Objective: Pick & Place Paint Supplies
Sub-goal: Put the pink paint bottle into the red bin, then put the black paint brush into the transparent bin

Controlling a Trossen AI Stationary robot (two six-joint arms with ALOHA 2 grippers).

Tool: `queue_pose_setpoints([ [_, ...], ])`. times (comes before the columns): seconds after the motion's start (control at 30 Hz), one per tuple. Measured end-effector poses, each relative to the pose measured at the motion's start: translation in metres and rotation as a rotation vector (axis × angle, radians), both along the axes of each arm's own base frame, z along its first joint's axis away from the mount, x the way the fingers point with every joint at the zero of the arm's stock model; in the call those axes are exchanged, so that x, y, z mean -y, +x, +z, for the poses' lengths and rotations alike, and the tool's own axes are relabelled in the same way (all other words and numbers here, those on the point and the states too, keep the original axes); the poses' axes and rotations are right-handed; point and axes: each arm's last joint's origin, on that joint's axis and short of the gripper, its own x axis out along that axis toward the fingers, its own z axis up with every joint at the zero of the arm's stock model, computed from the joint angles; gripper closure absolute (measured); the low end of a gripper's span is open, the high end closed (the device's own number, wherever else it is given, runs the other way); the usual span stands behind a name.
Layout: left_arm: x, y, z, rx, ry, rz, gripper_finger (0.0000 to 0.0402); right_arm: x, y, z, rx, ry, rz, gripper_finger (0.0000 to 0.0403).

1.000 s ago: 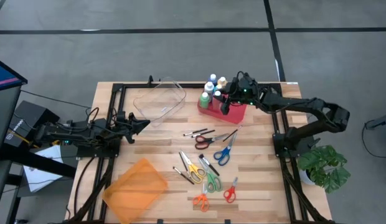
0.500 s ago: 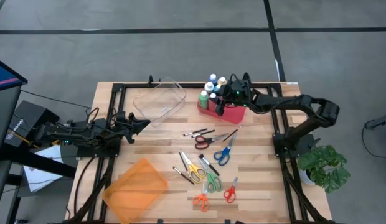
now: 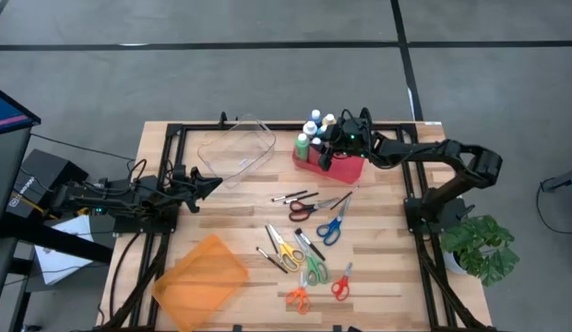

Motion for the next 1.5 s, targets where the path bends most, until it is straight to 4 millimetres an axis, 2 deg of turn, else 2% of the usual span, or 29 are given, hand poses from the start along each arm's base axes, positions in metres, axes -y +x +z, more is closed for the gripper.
queue_pose_setpoints([
  [0.13,0.000,0.000,0.000,0.000,0.000,0.000,0.0396,0.000,0.000,0.000,-0.002,0.001,0.000,0.0244],
  [0.5,0.000,0.000,0.000,0.000,0.000,0.000,0.0396,0.000,0.000,0.000,-0.006,0.000,0.002,0.0251],
  [0.83,0.000,0.000,0.000,0.000,0.000,0.000,0.0396,-0.001,0.003,0.005,0.001,-0.028,0.020,0.0172],
  [0.97,0.000,0.000,0.000,0.000,0.000,0.000,0.0396,0.001,0.007,0.016,0.031,-0.045,0.020,0.0154],
  [1.27,0.000,0.000,0.000,0.000,0.000,0.000,0.0396,0.005,0.015,0.045,0.058,-0.063,0.023,0.0153],
  [1.37,0.000,0.000,0.000,0.000,0.000,0.000,0.0396,0.004,0.013,0.064,0.060,-0.100,0.035,0.0153],
  [1.5,0.000,0.000,0.000,0.000,0.000,0.000,0.0396,-0.004,-0.001,0.094,0.100,-0.157,0.043,0.0154],
])
